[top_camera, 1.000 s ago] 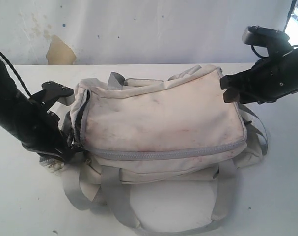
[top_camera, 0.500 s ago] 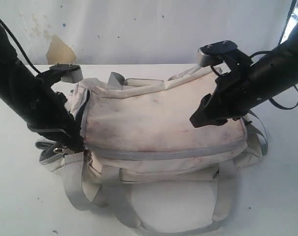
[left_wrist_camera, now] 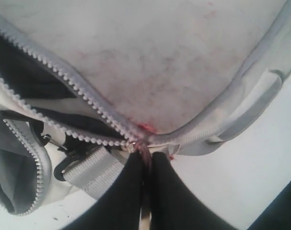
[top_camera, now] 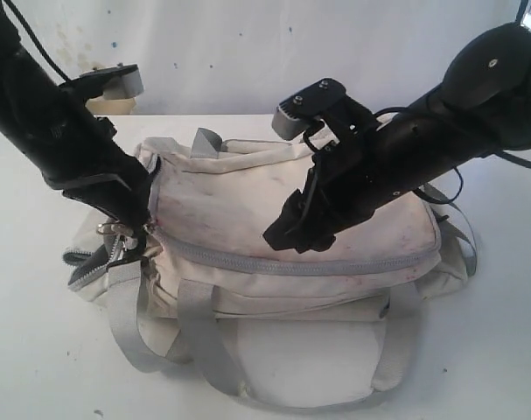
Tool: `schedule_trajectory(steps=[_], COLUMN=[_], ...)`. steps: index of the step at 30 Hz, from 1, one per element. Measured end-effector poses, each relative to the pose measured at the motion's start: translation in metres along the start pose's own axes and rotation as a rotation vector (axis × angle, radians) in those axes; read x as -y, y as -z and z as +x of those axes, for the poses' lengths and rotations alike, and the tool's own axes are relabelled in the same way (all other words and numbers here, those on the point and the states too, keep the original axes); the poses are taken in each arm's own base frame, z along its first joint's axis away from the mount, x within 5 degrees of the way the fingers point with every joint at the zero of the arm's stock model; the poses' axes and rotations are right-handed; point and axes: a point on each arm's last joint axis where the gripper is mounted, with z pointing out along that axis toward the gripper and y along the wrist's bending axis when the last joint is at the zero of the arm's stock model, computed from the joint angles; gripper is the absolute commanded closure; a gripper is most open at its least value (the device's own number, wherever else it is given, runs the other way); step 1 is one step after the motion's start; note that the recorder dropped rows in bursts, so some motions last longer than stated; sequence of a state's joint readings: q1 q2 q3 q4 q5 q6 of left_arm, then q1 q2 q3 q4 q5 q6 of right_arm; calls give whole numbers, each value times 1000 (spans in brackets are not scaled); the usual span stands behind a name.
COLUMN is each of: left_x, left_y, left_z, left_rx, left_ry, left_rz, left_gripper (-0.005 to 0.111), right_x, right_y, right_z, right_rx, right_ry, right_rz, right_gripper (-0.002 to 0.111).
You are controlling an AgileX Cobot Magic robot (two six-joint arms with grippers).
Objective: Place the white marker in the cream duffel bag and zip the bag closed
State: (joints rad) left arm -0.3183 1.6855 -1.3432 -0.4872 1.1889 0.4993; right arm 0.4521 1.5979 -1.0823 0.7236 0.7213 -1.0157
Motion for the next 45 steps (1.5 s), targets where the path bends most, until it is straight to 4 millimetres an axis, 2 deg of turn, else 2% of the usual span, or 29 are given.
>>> schedule_trajectory(steps=[9, 24, 34, 40, 45], left_x=[-9, -9, -9, -7, -12], left_y=[12, 16, 16, 16, 20], left_z=[-5, -11, -11, -9, -6], left_rx=[118, 193, 186, 159, 157], left_ry=[214, 341, 369, 352, 362], left_rz=[128, 195, 204, 220, 242], left_gripper=[107, 107, 107, 107, 107], right_x=[-18, -39, -40, -40, -41], right_y=[-8, -20, -22, -44, -47], right_z=[-8, -28, -30, -23, -23], right_rx=[18, 123, 141, 83, 82], right_ry=[96, 178, 179, 170, 168], right_rz=[-13, 78, 99, 66, 55], right_gripper=[46, 46, 46, 46, 46])
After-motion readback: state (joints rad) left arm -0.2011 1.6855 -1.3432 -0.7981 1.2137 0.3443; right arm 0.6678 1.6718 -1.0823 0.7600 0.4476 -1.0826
